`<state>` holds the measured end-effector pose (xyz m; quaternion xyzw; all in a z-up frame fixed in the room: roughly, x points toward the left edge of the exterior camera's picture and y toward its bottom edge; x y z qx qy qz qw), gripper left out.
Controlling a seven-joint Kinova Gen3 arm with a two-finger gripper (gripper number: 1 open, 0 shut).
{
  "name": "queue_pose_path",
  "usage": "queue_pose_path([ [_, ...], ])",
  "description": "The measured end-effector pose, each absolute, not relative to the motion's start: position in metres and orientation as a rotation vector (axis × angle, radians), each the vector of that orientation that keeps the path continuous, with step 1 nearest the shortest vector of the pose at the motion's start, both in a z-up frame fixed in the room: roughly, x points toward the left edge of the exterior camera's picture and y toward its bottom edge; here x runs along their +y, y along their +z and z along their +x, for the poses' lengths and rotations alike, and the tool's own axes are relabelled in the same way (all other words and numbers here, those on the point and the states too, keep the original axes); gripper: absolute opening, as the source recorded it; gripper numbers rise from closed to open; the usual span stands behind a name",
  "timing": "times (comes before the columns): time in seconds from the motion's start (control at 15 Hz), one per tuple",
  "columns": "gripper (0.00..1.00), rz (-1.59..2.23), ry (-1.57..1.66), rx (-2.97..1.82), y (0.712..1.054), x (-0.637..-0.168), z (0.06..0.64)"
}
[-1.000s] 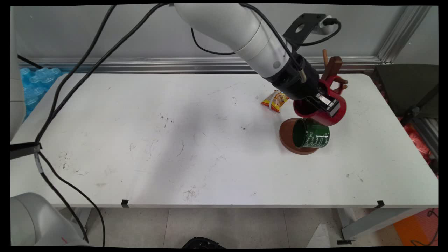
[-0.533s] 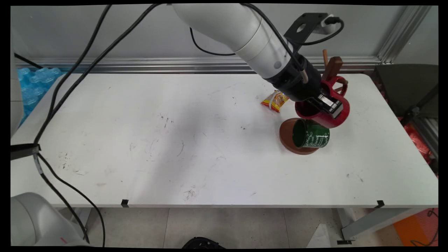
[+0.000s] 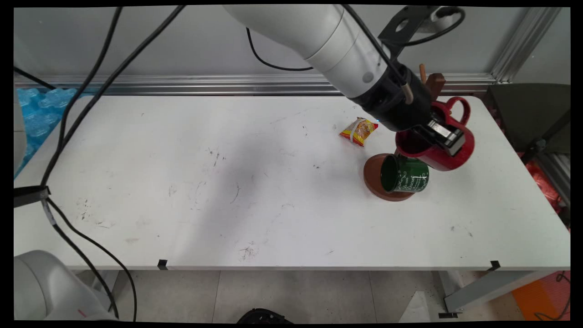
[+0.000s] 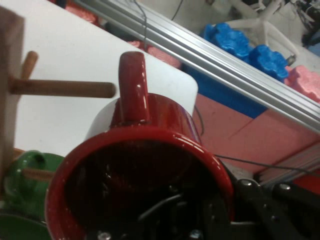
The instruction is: Place the picked object on the table
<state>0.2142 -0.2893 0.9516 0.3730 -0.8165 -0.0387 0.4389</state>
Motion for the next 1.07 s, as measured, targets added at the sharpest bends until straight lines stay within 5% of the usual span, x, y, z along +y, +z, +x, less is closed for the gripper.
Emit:
queue_pose_path([
  [1.07,0.00,0.892,-0.065,-2.344,0.966,-0.258,0.287],
])
